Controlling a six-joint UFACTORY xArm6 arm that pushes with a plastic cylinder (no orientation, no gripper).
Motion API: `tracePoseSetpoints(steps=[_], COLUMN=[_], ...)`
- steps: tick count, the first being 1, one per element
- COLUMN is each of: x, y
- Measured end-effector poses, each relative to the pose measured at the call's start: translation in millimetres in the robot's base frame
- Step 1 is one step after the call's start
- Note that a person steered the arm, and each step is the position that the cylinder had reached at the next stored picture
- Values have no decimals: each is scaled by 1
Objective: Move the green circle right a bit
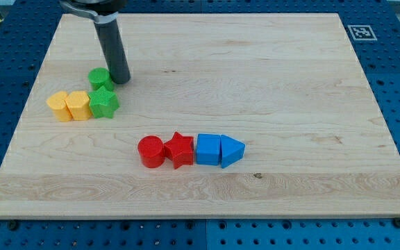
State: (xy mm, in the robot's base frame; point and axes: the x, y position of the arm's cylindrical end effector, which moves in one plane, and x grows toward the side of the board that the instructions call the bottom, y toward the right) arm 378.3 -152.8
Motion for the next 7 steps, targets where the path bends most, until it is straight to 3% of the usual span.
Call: tracePoseSetpoints(steps=[2, 3, 4, 7], x=[-40, -13, 10, 12], y=[-43, -81, -81, -28])
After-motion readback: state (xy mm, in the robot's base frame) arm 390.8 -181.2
